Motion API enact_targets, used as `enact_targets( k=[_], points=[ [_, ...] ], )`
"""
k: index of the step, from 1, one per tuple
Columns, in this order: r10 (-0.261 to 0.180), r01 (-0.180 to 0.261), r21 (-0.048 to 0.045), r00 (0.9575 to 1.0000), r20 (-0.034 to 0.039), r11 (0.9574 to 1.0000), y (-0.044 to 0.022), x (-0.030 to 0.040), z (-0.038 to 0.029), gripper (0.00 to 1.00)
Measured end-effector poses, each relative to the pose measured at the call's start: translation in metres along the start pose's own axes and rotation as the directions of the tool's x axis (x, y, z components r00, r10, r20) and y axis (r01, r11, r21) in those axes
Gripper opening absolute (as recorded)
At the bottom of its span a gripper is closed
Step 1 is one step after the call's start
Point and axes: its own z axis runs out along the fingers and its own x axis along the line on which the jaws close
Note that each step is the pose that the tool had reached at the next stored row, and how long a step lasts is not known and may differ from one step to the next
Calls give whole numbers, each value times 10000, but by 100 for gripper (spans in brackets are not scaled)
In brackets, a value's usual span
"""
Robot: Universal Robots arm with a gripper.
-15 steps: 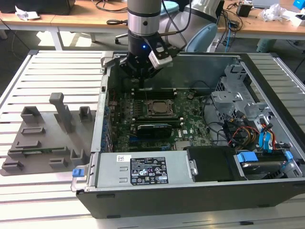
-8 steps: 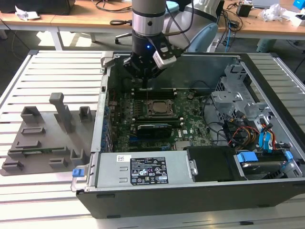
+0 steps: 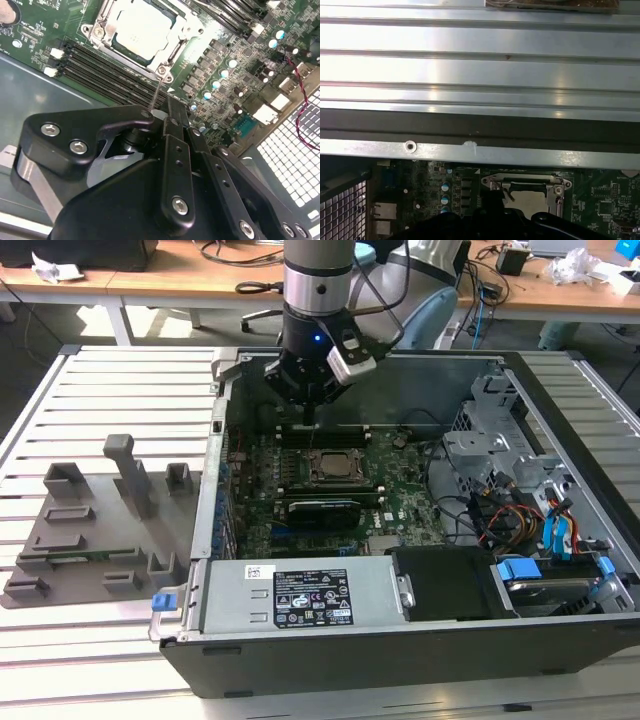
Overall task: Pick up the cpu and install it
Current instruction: 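Install the first cpu locking lever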
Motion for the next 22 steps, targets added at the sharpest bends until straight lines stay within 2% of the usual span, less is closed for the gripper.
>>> enact_targets(
  k=[10, 16, 18, 21, 22],
  points=[
    [0, 0, 0, 10000, -5, 10000, -4, -113, 0, 11],
    [1, -1, -4, 10000, -5, 10000, -4, -125, 1, 11],
    [-1, 1, -87, 10000, -2, 10000, -15, -125, 11, 11],
    [-7, 7, -405, 10000, 8, 9992, -76, -123, 26, 11],
    [-9, 9, -592, 10000, 15, 9982, -100, -122, 30, 11]
  ],
)
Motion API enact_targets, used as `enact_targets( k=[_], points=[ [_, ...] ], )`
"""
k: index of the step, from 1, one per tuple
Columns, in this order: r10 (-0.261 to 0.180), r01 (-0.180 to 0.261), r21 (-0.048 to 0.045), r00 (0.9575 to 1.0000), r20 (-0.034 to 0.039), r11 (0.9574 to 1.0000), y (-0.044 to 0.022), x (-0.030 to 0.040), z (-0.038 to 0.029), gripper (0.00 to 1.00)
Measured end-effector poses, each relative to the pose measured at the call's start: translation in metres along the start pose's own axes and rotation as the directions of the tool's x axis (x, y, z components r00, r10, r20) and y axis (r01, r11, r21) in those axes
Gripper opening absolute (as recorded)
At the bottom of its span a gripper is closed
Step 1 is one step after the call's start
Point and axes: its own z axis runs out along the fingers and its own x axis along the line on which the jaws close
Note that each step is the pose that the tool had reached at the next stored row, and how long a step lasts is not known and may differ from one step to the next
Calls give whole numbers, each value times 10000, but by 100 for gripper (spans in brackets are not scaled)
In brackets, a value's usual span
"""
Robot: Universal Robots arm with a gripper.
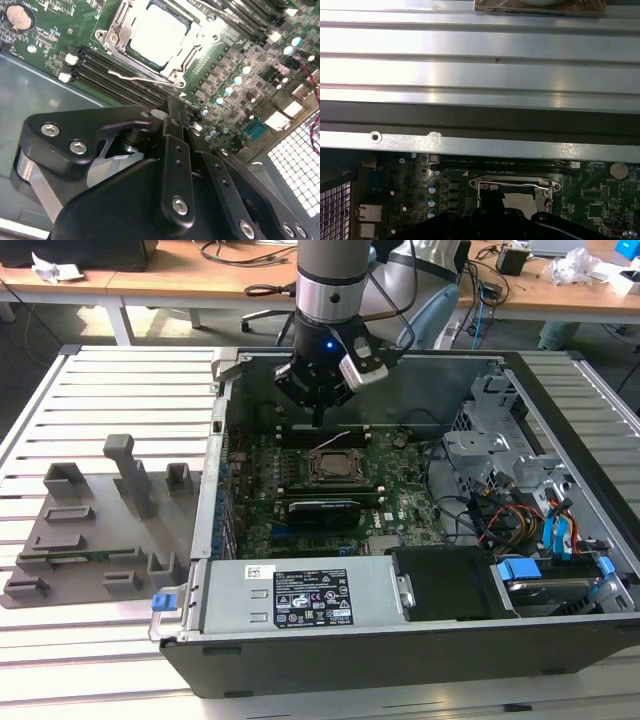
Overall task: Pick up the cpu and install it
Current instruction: 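Install the first cpu locking lever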
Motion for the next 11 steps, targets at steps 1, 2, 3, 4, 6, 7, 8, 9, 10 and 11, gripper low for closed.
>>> enact_targets(
  k=[1, 2, 3, 4, 6, 7, 8, 9, 10, 11],
  points=[
    [-3, 3, -227, 10000, 9, 9997, -29, 1, 2, 11],
    [-8, 9, -442, 10000, 16, 9990, -63, 2, 7, 11],
    [-8, 9, -512, 10000, 18, 9987, -79, 2, 12, 11],
    [-8, 10, -585, 10000, 21, 9983, -96, 3, 19, 11],
    [-9, 11, -669, 10000, 24, 9978, -106, -10, 51, 11],
    [-9, 10, -668, 10000, 15, 9978, -108, -34, 81, 11],
    [-10, 11, -669, 10000, 7, 9978, -108, -54, 105, 11],
    [-9, 9, -669, 10000, 6, 9978, -109, -58, 116, 11],
    [-8, 8, -671, 10000, 5, 9977, -110, -60, 117, 11],
    [-7, 8, -672, 10000, 6, 9977, -109, -60, 117, 11]
  ],
)
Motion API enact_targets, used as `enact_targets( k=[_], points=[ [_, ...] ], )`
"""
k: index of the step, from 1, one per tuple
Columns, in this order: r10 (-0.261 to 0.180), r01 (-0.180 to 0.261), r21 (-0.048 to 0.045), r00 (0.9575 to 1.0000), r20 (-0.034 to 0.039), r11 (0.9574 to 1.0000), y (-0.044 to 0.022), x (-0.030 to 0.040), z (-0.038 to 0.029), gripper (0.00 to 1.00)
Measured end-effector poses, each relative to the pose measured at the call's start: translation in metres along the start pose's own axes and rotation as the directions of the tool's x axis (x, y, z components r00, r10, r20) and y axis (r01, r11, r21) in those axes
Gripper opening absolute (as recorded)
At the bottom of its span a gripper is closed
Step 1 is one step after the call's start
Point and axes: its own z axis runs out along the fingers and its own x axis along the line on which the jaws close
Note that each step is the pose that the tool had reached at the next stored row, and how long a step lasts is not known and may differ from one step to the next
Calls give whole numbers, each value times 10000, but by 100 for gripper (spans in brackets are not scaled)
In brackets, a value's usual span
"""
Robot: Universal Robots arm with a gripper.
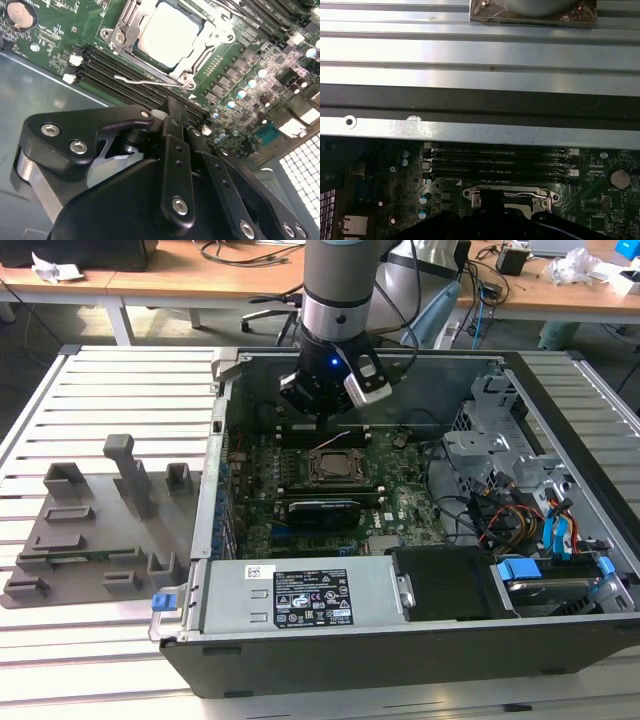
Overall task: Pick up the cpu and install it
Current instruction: 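Install the first cpu locking lever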
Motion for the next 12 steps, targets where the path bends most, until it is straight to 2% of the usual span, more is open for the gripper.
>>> enact_targets(
  k=[8, 12],
  points=[
    [-1, 1, -11, 10000, 2, 10000, 0, -1, 2, 11],
    [-2, 2, -35, 10000, 3, 10000, -4, -1, 41, 11]
  ],
)
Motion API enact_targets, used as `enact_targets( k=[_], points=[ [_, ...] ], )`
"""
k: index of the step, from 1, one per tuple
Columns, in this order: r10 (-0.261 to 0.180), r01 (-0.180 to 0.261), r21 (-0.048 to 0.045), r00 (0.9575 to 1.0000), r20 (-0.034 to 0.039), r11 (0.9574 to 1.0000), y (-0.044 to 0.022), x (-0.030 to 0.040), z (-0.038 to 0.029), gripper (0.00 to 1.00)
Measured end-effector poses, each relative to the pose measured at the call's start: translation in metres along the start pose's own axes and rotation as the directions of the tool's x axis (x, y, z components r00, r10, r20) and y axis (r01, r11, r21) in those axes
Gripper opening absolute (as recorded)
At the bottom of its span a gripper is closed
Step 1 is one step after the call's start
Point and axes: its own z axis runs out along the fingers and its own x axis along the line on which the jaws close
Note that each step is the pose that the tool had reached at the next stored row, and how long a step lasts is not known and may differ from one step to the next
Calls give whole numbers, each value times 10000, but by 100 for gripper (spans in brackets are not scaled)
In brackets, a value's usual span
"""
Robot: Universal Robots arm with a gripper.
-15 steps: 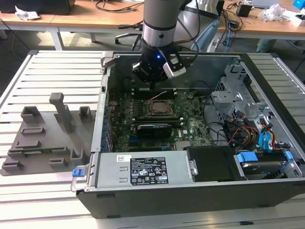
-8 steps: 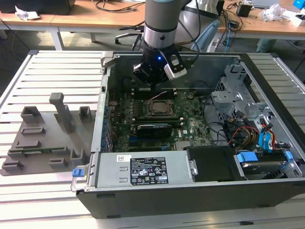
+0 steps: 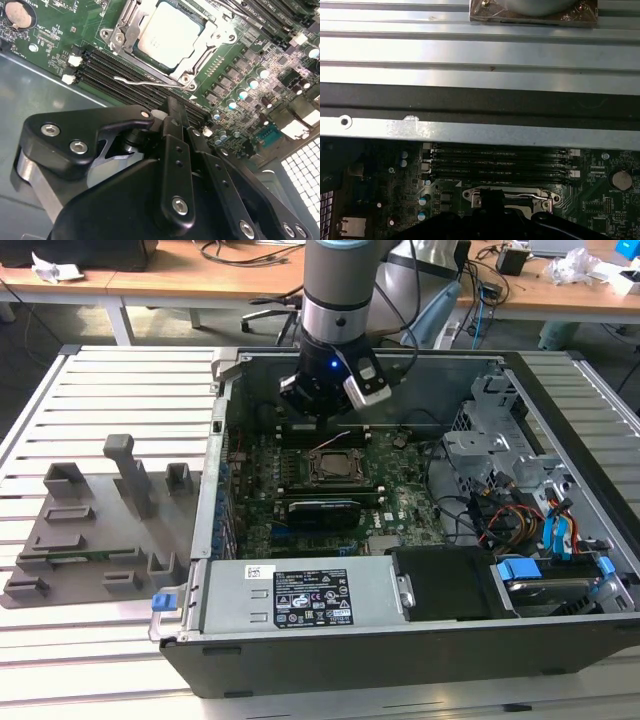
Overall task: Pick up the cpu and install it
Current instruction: 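Install the first cpu locking lever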
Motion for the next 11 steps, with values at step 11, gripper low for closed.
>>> enact_targets(
  k=[11],
  points=[
    [-3, 3, -1, 10000, 0, 10000, -15, -1, 138, 11]
  ],
)
